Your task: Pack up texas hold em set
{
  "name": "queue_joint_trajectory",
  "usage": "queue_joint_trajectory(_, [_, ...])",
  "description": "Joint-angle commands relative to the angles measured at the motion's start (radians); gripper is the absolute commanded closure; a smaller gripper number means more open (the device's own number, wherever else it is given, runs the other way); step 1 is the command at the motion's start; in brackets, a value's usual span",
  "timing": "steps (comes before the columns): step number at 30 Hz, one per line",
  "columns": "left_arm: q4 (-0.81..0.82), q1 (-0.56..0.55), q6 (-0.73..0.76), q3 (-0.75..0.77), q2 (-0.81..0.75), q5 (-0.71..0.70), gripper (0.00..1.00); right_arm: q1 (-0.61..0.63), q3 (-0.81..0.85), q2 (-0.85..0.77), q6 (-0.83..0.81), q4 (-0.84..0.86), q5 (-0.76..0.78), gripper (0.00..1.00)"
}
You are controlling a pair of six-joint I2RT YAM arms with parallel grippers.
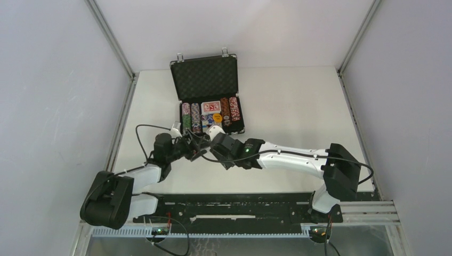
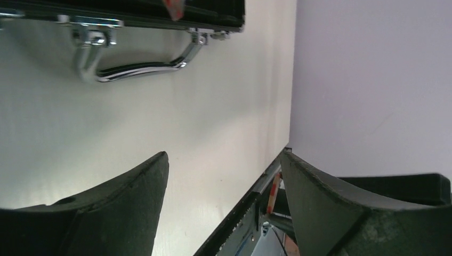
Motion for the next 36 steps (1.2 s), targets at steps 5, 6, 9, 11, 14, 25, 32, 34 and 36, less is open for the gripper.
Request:
queue_joint_trajectory(5, [0.291,-0.064,-0.070,0.017,0.140,0.160,0.24,-0.005,-0.006,-0.045,-0.026,0.014,-0.023,0.58])
queue_joint_trajectory(6, [0.318,-0.068,-0.080,0.020,0.161,0.172,0.25,-0.005,-0.005,-0.046,-0.026,0.015,-0.022,0.58])
queue_joint_trajectory(9, [0.417,-0.078,-0.122,0.022,0.217,0.202,0.29,-0.005,-0.006,-0.048,-0.026,0.015,-0.018,0.58])
queue_joint_trajectory(11, [0.483,-0.087,-0.156,0.023,0.247,0.229,0.29,-0.006,-0.006,-0.048,-0.026,0.016,-0.018,0.58])
queue_joint_trajectory(14, [0.543,-0.095,-0.182,0.024,0.282,0.251,0.30,-0.006,-0.006,-0.046,-0.027,0.020,-0.018,0.58])
queue_joint_trajectory(25, [0.655,-0.103,-0.213,0.021,0.341,0.292,0.35,-0.037,-0.005,-0.049,-0.037,0.020,-0.015,0.56])
queue_joint_trajectory(32, [0.639,-0.126,-0.202,0.032,0.367,0.302,0.36,-0.046,-0.006,-0.055,-0.038,0.025,-0.015,0.56])
queue_joint_trajectory(34, [0.621,-0.134,-0.195,0.040,0.374,0.297,0.36,-0.045,-0.005,-0.056,-0.038,0.026,-0.013,0.56])
queue_joint_trajectory(36, [0.608,-0.141,-0.186,0.046,0.377,0.295,0.35,-0.046,-0.006,-0.056,-0.038,0.025,-0.012,0.56])
